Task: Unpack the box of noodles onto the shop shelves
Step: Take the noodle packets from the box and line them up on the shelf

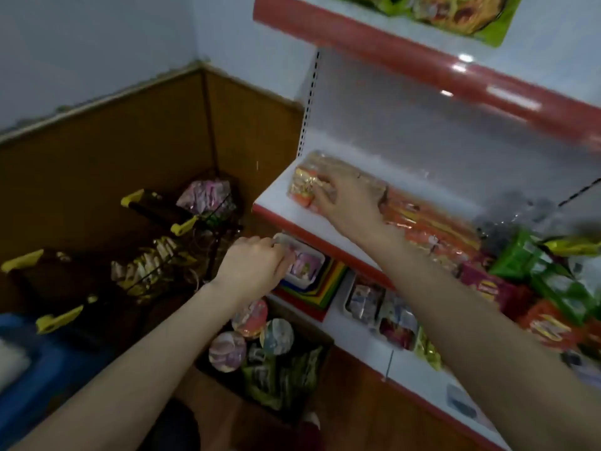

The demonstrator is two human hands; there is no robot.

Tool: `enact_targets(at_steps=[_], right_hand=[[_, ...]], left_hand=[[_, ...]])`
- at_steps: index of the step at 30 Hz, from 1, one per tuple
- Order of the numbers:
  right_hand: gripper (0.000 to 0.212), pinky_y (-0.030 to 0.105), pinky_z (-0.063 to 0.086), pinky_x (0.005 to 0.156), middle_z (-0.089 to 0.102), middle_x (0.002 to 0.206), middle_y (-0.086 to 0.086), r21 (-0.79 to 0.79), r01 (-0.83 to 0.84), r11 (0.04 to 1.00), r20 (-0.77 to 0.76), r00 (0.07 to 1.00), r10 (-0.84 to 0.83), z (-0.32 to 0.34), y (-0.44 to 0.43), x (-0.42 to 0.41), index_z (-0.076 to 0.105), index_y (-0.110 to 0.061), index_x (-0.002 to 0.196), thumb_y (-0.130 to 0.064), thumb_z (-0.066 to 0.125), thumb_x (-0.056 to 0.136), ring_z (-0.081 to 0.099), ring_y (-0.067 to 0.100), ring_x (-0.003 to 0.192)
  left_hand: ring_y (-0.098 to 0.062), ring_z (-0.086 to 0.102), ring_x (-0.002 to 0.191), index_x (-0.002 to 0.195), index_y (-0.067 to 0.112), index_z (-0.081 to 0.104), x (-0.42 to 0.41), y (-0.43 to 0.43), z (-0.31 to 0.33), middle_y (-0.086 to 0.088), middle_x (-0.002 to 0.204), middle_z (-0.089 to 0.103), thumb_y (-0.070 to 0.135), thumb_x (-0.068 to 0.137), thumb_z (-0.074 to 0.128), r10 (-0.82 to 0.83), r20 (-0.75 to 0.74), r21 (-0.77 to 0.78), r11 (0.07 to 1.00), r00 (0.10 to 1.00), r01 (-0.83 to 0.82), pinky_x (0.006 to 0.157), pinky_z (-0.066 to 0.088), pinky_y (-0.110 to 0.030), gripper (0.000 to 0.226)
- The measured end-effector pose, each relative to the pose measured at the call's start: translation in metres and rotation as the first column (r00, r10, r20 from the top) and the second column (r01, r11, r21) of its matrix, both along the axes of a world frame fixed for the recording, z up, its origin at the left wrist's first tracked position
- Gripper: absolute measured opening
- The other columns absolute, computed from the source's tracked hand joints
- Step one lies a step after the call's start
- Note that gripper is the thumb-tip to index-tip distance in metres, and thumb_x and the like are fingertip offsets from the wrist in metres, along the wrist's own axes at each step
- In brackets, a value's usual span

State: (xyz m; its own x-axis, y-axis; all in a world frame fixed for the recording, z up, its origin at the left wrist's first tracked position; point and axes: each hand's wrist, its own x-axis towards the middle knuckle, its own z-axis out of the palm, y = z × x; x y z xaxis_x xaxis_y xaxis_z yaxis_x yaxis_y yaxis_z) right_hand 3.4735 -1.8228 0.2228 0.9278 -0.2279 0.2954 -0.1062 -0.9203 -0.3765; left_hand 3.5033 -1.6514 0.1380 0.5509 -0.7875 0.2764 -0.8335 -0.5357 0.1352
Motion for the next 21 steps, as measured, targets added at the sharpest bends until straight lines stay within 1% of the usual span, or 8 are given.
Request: enact_targets(at_steps=[2,4,8,10,13,17,20,21], right_hand=[[0.017,0.033,0.046,0.074,0.061,0.097,0.010,0.041,0.000,0.999,-0.095,0.995,0.004,-0.044,0.010,-0.007,0.058,-0.011,0.097,-0.021,0.045,0.093,0.056,0.024,0.088],[0.026,0.034,0.048,0.075,0.062,0.105,0.013,0.079,0.020,0.997,-0.227,0.974,-0.002,-0.087,0.018,-0.015,0.058,-0.005,0.109,-0.022,0.045,0.094,0.058,0.027,0.094],[0.025,0.030,0.038,0.058,0.061,0.093,0.011,0.112,0.012,0.994,-0.404,0.914,0.034,-0.167,0.029,-0.034,0.055,-0.005,0.110,-0.023,0.045,0.096,0.060,0.029,0.085],[0.025,0.036,0.047,0.065,0.062,0.100,0.013,0.150,0.021,0.989,-0.475,0.878,0.054,-0.208,0.033,-0.043,0.053,-0.005,0.114,-0.021,0.045,0.096,0.060,0.030,0.089],[0.029,0.038,0.050,0.078,0.060,0.111,0.014,0.165,0.053,0.985,-0.573,0.818,0.052,-0.274,0.032,-0.060,0.051,-0.005,0.118,-0.022,0.045,0.096,0.058,0.030,0.098],[0.021,0.032,0.039,0.063,0.058,0.096,0.014,0.161,0.071,0.984,-0.666,0.744,0.055,-0.372,0.026,-0.092,0.052,-0.006,0.107,-0.023,0.045,0.096,0.056,0.030,0.086],[0.034,0.034,0.046,0.073,0.059,0.115,0.016,0.162,0.120,0.980,-0.735,0.676,0.039,-0.444,0.019,-0.116,0.049,-0.005,0.123,-0.023,0.047,0.095,0.057,0.032,0.103],[0.035,0.033,0.045,0.070,0.058,0.116,0.016,0.156,0.131,0.979,-0.758,0.652,0.034,-0.467,0.017,-0.122,0.048,-0.004,0.125,-0.023,0.046,0.095,0.057,0.033,0.104]], left_hand=[[-0.027,0.058,0.051,0.066,0.010,0.062,-0.011,0.019,-0.034,-0.007,0.058,0.059,0.033,0.092,0.040,0.035,-0.084,0.065,0.997,0.996,-0.029,0.045,0.038,-0.027,0.040],[-0.029,0.060,0.060,0.073,0.008,0.062,-0.024,0.035,-0.066,-0.010,0.066,0.061,0.032,0.094,0.039,0.085,-0.169,0.116,0.991,0.982,-0.066,0.051,0.037,-0.028,0.040],[-0.032,0.063,0.070,0.085,0.006,0.064,-0.046,0.061,-0.139,-0.014,0.078,0.065,0.033,0.095,0.036,0.188,-0.293,0.202,0.971,0.938,-0.131,0.057,0.043,-0.032,0.041],[-0.034,0.063,0.080,0.094,0.005,0.065,-0.055,0.064,-0.179,-0.017,0.089,0.066,0.032,0.095,0.042,0.244,-0.336,0.244,0.955,0.910,-0.167,0.063,0.047,-0.034,0.036],[-0.033,0.061,0.092,0.108,0.007,0.059,-0.068,0.059,-0.235,-0.016,0.104,0.063,0.034,0.098,0.036,0.317,-0.345,0.400,0.901,0.883,-0.167,0.067,0.044,-0.033,0.036],[-0.028,0.061,0.096,0.108,0.012,0.055,-0.090,0.055,-0.317,-0.009,0.107,0.061,0.036,0.099,0.032,0.321,-0.339,0.549,0.831,0.884,-0.091,0.072,0.045,-0.031,0.035],[-0.027,0.058,0.102,0.112,0.012,0.053,-0.104,0.050,-0.379,-0.009,0.111,0.059,0.035,0.098,0.035,0.305,-0.337,0.616,0.787,0.891,-0.036,0.079,0.046,-0.034,0.033],[-0.028,0.056,0.105,0.115,0.012,0.052,-0.107,0.047,-0.400,-0.009,0.114,0.058,0.033,0.098,0.036,0.296,-0.338,0.638,0.770,0.893,-0.014,0.083,0.045,-0.036,0.032]])
